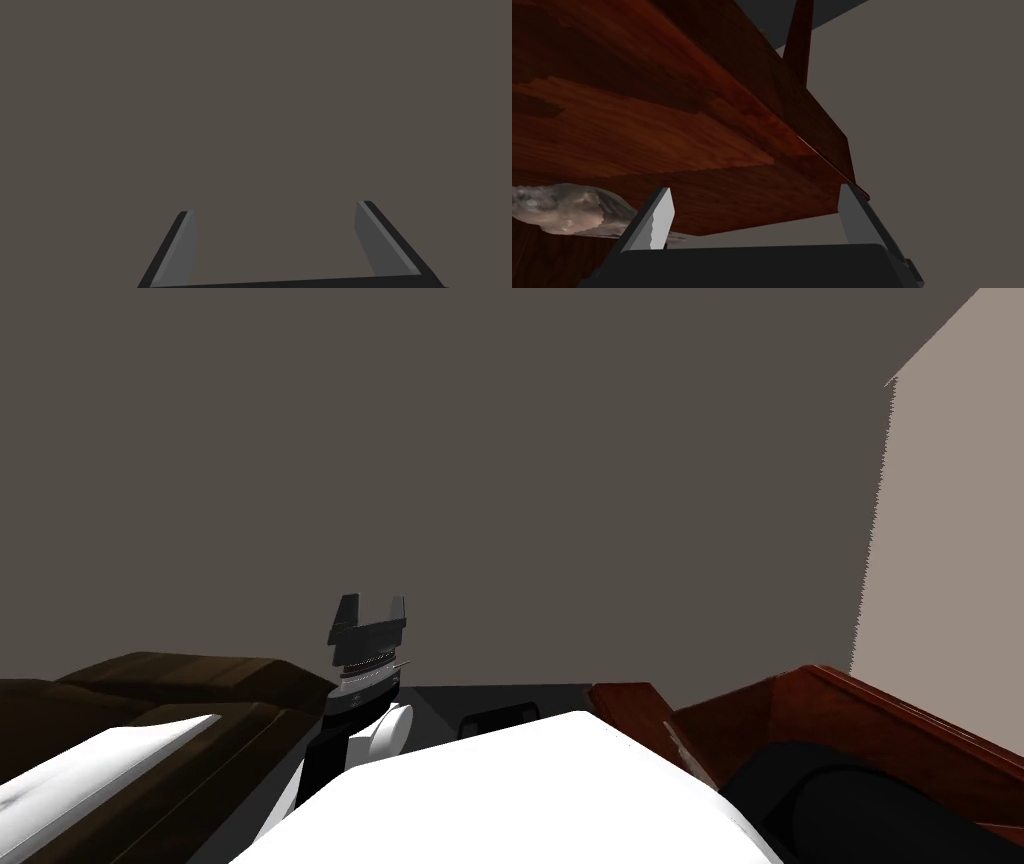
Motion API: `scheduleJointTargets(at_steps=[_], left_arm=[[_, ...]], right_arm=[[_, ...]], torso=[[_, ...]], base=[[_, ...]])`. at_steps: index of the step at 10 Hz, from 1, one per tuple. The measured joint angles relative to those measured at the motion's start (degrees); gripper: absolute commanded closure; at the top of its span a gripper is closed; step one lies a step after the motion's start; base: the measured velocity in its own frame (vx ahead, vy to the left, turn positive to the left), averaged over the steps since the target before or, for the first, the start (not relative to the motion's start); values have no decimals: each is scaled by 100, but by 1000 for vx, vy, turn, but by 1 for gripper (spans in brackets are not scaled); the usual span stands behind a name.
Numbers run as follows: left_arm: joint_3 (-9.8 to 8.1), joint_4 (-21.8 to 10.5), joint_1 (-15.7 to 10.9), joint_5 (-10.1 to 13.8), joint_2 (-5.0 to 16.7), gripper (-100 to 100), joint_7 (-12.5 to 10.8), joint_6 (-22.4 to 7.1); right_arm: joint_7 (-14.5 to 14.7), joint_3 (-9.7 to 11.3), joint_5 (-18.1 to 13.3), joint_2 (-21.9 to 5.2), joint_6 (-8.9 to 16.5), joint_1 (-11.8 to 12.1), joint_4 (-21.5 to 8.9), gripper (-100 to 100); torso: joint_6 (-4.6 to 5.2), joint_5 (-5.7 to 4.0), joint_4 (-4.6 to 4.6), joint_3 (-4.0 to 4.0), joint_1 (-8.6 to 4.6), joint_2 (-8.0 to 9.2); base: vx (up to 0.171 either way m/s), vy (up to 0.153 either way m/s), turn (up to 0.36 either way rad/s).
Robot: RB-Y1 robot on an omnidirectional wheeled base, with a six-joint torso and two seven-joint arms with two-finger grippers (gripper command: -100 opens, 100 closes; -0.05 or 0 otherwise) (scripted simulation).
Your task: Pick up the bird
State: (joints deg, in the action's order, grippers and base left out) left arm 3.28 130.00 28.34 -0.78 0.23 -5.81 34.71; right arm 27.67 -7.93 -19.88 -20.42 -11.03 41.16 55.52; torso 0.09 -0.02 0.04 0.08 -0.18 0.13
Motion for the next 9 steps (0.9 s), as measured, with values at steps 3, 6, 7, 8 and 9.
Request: scheduleJointTargets(at_steps=[3,6,7,8,9], left_arm=[[0,0,0,0,0,0,0,0],[0,0,-1,0,0,0,0,0],[0,0,0,0,0,0,0,0],[0,0,1,0,0,0,0,0],[0,0,-1,0,0,0,0,0]], right_arm=[[143,-144,-133,-13,6,-93,-466,-100],[212,-252,-312,-122,180,-22,-710,-100],[237,-268,-349,-149,232,-28,-808,-100],[246,-285,-360,-166,224,-62,-932,-100],[284,-346,-426,-194,233,-72,-1086,-100]], torso=[[1,1,0,0,2,0],[-3,1,1,1,-1,2],[1,0,0,1,0,1],[3,0,0,0,5,0],[-3,2,1,1,4,1]], base=[[-2,-24,236],[-7,-33,162],[-3,-16,2],[-8,-18,224],[-13,-27,144]])
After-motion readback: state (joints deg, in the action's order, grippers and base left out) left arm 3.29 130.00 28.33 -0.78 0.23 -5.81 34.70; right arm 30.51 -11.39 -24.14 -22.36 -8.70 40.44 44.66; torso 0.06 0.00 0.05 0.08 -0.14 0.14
